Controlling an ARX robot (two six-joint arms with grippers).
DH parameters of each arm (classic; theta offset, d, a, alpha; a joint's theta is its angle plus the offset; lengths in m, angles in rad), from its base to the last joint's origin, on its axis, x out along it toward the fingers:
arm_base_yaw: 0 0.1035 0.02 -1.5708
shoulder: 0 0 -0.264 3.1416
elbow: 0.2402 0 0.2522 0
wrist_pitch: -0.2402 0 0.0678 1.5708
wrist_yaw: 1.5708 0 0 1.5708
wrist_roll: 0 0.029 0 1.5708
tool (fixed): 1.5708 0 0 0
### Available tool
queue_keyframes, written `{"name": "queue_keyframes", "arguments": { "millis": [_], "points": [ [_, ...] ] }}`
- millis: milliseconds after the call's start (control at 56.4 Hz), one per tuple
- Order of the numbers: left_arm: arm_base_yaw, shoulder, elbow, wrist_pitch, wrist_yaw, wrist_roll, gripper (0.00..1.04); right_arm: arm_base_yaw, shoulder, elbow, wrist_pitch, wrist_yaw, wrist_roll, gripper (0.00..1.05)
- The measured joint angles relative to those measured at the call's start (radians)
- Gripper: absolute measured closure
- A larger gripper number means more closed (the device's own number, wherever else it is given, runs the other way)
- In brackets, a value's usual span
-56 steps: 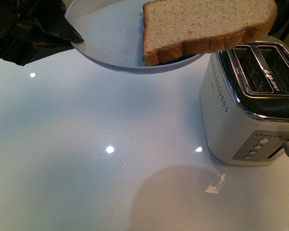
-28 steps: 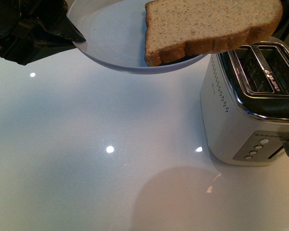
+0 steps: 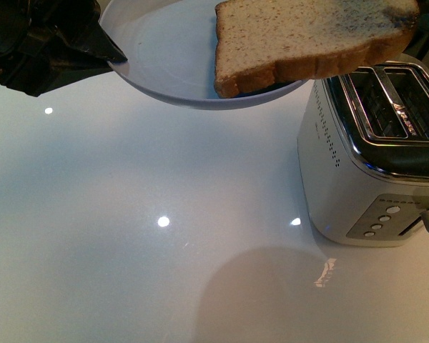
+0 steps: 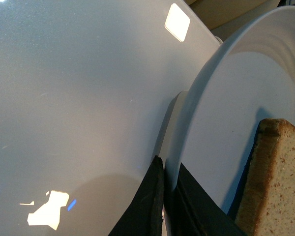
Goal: Left arm holds plate, right arm toasts bread
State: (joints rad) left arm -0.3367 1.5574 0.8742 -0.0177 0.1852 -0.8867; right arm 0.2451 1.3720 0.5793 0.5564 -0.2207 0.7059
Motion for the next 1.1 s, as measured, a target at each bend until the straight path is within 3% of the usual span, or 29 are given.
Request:
{"name": "queue_keyframes", "arguments": {
  "millis": [106, 674, 922, 1099],
  "points": [
    [0.000, 0.000, 0.000, 0.000, 0.000, 0.000, 1.02, 0.031, 0.026, 0.005, 0.010, 0.013, 0.050, 0.11],
    [0.000, 0.000, 0.000, 0.000, 0.001, -0.001, 1.02, 0.030, -0.048, 0.005, -0.006, 0.019, 0.167, 0.98],
    [0.000, 0.000, 0.000, 0.000, 0.001, -0.002, 1.02, -0.046, -0.206, 0.027, -0.084, 0.019, 0.154, 1.01],
    [0.000, 0.000, 0.000, 0.000, 0.001, -0.002, 1.02, -0.146, -0.333, 0.134, -0.215, 0.127, -0.101, 1.01]
  ]
}}
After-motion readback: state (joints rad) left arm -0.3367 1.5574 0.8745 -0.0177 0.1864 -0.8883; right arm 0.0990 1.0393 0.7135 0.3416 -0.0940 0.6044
